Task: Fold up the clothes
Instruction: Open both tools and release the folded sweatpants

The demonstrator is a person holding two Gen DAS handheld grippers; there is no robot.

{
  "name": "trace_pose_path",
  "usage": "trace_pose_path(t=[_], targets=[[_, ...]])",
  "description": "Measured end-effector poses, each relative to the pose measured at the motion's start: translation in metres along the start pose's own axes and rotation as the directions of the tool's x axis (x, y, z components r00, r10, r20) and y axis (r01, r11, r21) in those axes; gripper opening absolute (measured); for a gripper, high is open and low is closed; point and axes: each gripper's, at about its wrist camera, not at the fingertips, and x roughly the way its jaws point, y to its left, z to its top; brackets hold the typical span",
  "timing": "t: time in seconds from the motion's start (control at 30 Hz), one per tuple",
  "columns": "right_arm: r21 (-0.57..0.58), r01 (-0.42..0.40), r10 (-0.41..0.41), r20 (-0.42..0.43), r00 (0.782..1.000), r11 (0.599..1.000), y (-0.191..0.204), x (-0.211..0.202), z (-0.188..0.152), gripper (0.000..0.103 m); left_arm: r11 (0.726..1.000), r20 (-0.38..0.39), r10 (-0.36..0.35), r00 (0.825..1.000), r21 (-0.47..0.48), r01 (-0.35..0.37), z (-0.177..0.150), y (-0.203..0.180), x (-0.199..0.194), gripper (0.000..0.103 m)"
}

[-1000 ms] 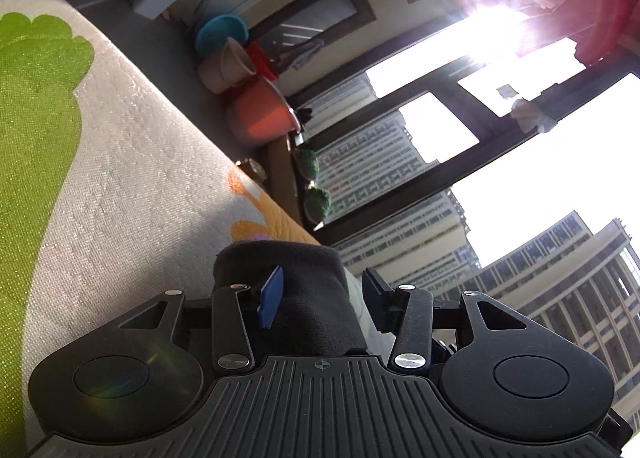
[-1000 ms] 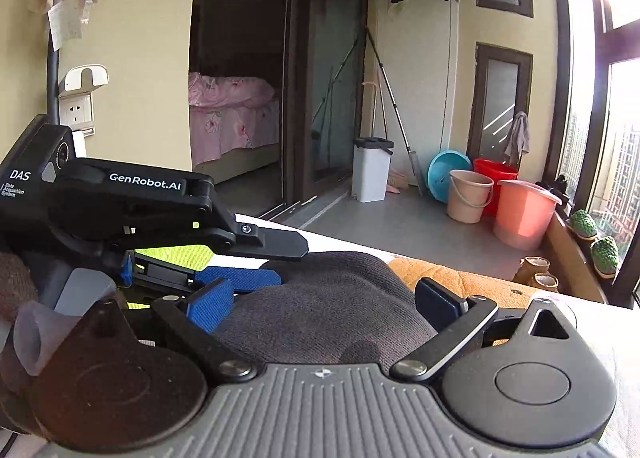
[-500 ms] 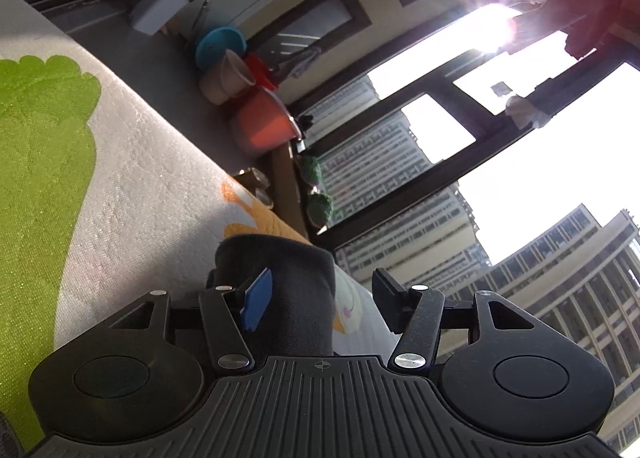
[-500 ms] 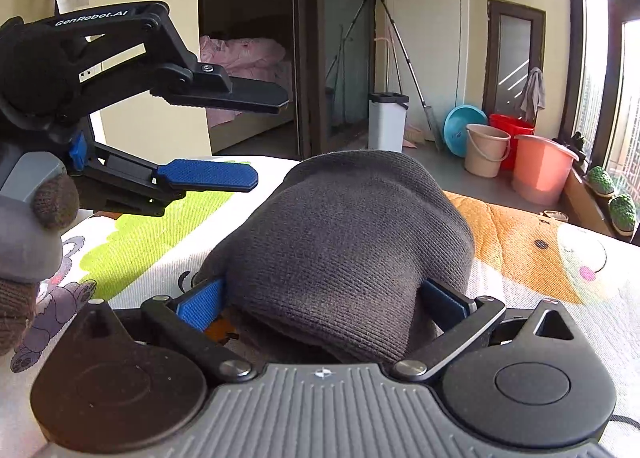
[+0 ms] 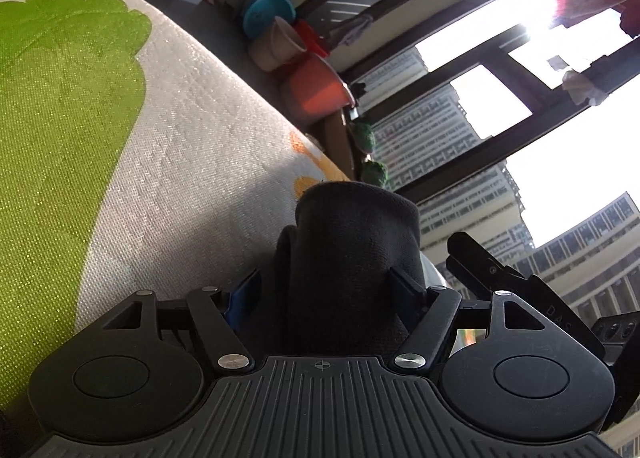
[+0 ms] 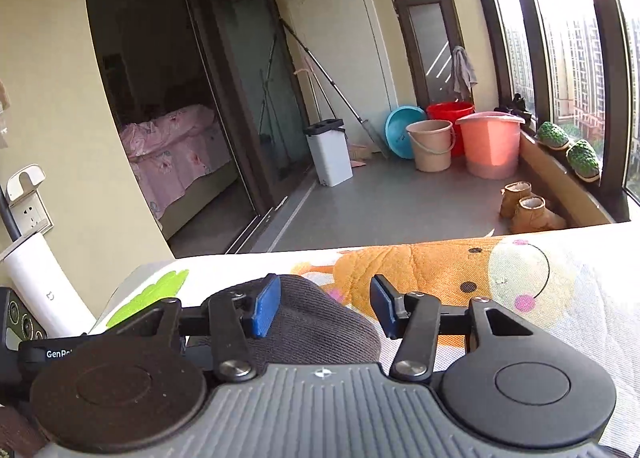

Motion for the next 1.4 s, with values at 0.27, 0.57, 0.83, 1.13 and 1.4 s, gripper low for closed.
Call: trace_pose_path(t=[0.27,0.57,0.83,1.13,1.4], targets=[[-0.028,-0.011,0.008,-0.121,0.993,1.0,0.013,0.058,-0.017,0.054,1.0,0.021,0.026,0.999,0.015,-0.026,0.001,0.0,-0.005,0.075],[-0.074,-0.026,0.026,-0.004,1.0,0.997,0.007,-0.02,-0.036,0.072,0.998,0.021,0.035,0.999,0.042,-0.036,-0.004,-0.004,-0.005,0.079],[-0.005,0.005,-0.006,-0.069,0.998,1.0,-0.003,-0.003,-0.057,0.096,0.996,0.026,0.054,0.998,0.07,-0.055,-0.008,-0.008,-0.004,0.078],[-0.127,0.049,-0.039,0.075,0.996,0.991,0.015,-0.049,-0.06,0.096,0.987,0.165,-0.054,0.985,0.156,0.028,0.004,-0.048,-0.047,0.068],[-0.313,0.028,0.002,0.095,0.995,0.949,0.056,-0.042,-0.063,0.079,0.966,0.03,0.038,0.999,0.256,-0.044,0.018,-0.088,0.012,0.053]])
